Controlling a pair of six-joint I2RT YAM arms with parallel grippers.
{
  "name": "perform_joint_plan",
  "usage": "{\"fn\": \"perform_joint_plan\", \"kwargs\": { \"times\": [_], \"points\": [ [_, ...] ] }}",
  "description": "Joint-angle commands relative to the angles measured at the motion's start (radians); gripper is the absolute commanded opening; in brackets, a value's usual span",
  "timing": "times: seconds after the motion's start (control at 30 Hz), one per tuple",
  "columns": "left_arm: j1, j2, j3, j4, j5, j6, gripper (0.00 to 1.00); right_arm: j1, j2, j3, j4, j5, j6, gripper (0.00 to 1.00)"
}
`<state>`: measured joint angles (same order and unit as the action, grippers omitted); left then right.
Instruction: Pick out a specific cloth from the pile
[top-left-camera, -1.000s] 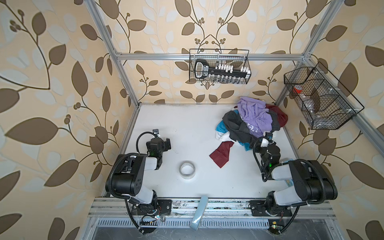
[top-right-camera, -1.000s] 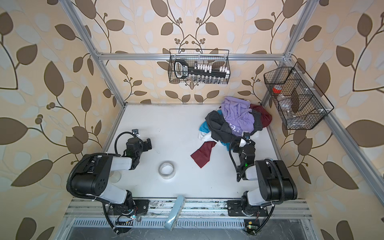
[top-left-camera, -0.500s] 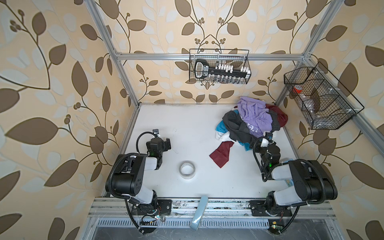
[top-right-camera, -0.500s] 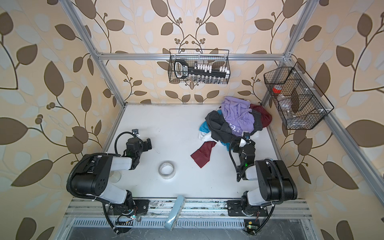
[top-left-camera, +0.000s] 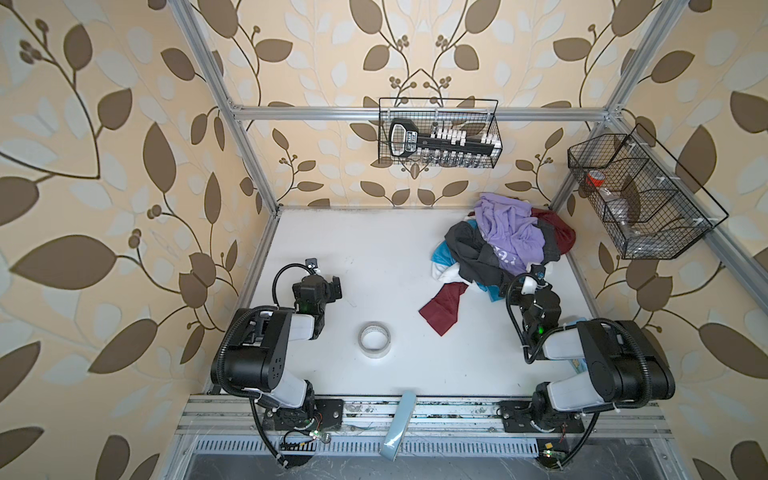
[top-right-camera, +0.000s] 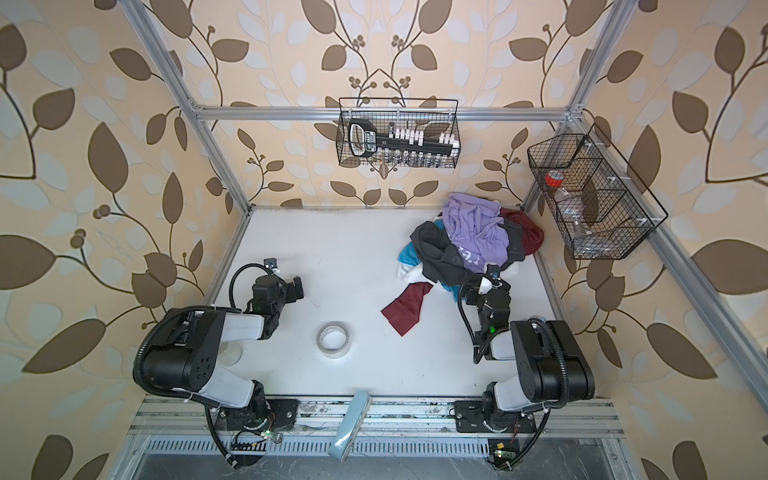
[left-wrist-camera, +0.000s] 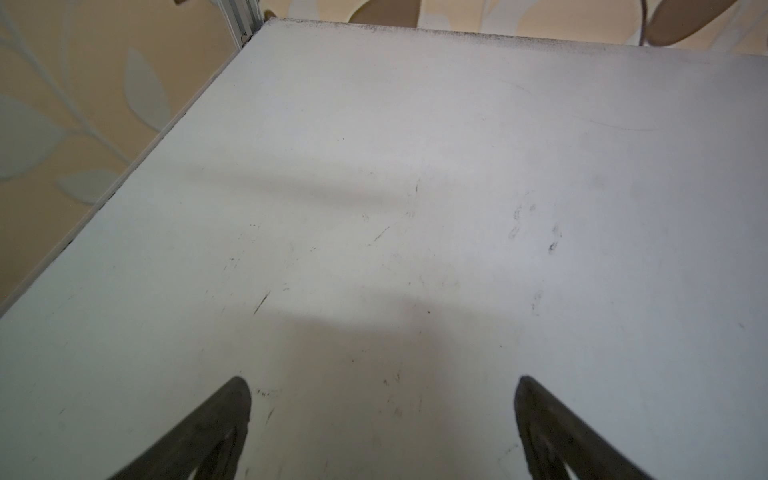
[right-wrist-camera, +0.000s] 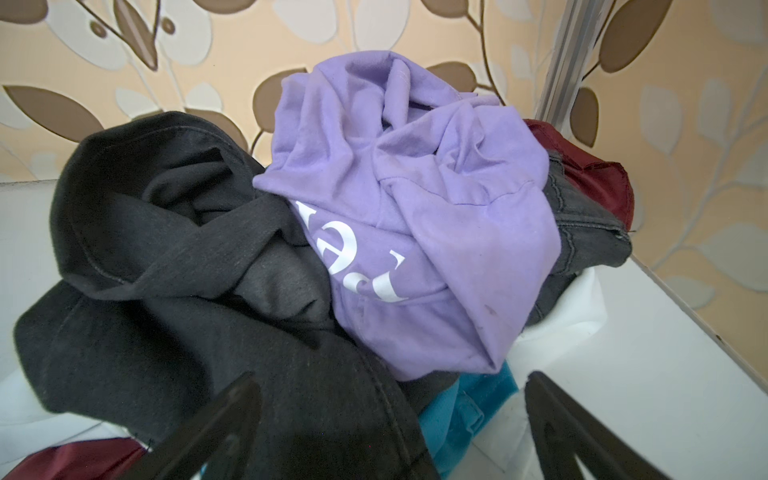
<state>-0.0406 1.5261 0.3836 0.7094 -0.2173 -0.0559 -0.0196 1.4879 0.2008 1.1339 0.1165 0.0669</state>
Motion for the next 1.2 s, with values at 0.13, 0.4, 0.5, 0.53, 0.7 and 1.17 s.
{"fn": "perform_joint_plan", "kwargs": {
  "times": [0.13, 0.4, 0.5, 0.53, 0.7, 1.17],
  "points": [
    [-0.008, -0.033, -0.008, 0.047, -0.013, 0.007, 0.99, 0.006, 0.008, 0.020, 0.026, 0.007, 0.013, 1.00],
    [-0.020, -0.211, 0.202, -0.407, -0.030, -0.005, 0.99, 0.007, -0.194, 0.137, -0.353, 0.035, 0.016, 1.00],
    [-0.042, -0.274, 0.267, -0.551, 0.016, -0.047, 0.99, 0.009, -0.297, 0.193, -0.535, 0.007, 0.043, 1.00],
    [-0.050, -0.289, 0.293, -0.605, 0.046, -0.054, 0.99, 0.010, -0.326, 0.224, -0.601, -0.002, 0.053, 1.00],
    [-0.129, -0.351, 0.389, -0.858, 0.202, -0.074, 0.99, 0.011, -0.368, 0.416, -0.982, -0.116, 0.089, 0.99],
    [-0.197, -0.573, 0.402, -0.952, 0.774, -0.221, 0.99, 0.092, -0.154, 0.743, -1.425, -0.340, 0.164, 0.96]
  ]
}}
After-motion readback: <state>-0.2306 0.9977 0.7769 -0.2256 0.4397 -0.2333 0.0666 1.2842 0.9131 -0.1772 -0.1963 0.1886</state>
